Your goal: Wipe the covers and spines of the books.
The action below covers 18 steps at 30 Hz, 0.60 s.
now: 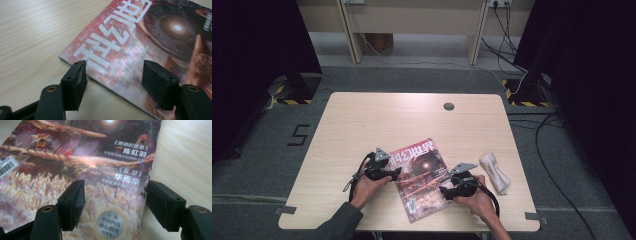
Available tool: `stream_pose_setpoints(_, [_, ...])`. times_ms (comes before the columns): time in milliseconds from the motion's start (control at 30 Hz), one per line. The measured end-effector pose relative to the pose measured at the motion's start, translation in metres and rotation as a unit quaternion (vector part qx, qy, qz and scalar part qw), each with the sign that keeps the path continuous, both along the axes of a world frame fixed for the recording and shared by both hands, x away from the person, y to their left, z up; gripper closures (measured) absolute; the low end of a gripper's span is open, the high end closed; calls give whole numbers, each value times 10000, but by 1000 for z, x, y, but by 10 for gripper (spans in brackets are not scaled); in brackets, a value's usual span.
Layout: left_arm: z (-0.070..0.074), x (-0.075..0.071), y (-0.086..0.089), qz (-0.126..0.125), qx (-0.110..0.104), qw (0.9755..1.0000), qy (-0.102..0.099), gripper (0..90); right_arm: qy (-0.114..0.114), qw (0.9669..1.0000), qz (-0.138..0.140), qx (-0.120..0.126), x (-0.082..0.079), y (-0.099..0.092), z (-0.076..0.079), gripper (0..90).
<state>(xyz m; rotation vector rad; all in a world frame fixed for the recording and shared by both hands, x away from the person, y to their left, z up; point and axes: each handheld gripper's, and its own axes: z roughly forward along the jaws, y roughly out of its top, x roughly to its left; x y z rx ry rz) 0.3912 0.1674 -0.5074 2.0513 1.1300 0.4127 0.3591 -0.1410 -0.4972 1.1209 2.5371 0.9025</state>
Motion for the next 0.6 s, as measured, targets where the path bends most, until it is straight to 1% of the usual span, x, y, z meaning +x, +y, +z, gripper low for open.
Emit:
stream_pose_setpoints(67, [2, -10, 3, -98, -140, 9998, 52, 350, -13, 10000, 40, -12, -4, 0, 0, 318])
stream_pose_setpoints(100, [3, -16, 4, -162, -164, 9997, 67, 351, -17, 10000, 81, 7, -6, 0, 0, 315])
stream_pose_setpoints(200, [4, -33, 2, -379, -130, 9991, 110, 353, 24, 9999, 161, 23, -13, 1, 0, 309])
stream_pose_setpoints(300, [3, -42, -3, -532, -39, 9984, 179, 353, 12, 9997, 234, 27, -21, 3, -1, 301])
stream_pose_setpoints(367, [0, -45, -5, -578, -16, 9980, 266, 355, 24, 9997, 244, 42, -25, 3, -1, 302])
stream_pose_setpoints(433, [-1, -46, -6, -671, -103, 9972, 300, 365, -29, 9997, 258, 18, -29, 3, -1, 302])
stream_pose_setpoints(533, [-2, -46, -7, -705, -132, 9970, 283, 388, -60, 9996, 272, 45, -33, 3, -2, 298])
stream_pose_setpoints(600, [-3, -46, -9, -738, -119, 9969, 231, 413, -80, 9996, 265, 49, -34, 2, -2, 298])
